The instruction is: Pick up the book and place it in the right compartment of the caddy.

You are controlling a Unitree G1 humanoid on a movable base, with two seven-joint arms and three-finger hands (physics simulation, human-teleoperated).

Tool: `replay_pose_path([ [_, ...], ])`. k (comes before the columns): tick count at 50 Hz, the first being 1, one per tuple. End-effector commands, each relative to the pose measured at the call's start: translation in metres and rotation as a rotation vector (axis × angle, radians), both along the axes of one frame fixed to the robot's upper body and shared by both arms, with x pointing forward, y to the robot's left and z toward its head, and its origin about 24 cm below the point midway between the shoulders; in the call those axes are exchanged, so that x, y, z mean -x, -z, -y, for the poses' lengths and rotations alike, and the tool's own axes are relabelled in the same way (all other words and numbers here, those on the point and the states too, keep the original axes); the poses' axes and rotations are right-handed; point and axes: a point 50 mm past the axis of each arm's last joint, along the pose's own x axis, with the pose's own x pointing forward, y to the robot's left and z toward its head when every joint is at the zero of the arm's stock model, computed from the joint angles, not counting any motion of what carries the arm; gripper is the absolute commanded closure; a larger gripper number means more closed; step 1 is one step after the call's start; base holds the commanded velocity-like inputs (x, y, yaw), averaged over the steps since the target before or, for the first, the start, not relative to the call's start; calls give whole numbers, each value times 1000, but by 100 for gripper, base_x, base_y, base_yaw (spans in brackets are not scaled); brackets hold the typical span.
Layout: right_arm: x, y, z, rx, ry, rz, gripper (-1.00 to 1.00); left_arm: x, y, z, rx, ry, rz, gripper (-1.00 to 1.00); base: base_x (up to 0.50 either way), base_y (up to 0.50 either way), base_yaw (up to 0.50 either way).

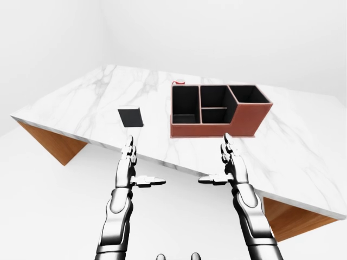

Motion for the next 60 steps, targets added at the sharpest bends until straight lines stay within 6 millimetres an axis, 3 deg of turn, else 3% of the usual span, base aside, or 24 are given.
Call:
replay_pose_path([
  [1, -1, 0, 0, -2, 0, 1, -100, 0, 0, 0, 0, 0, 1, -100, 22, 8, 0],
  [60, 0, 2, 1, 0, 2, -5, -100, 0, 0, 0, 0, 0, 1, -100, 23, 8, 0],
])
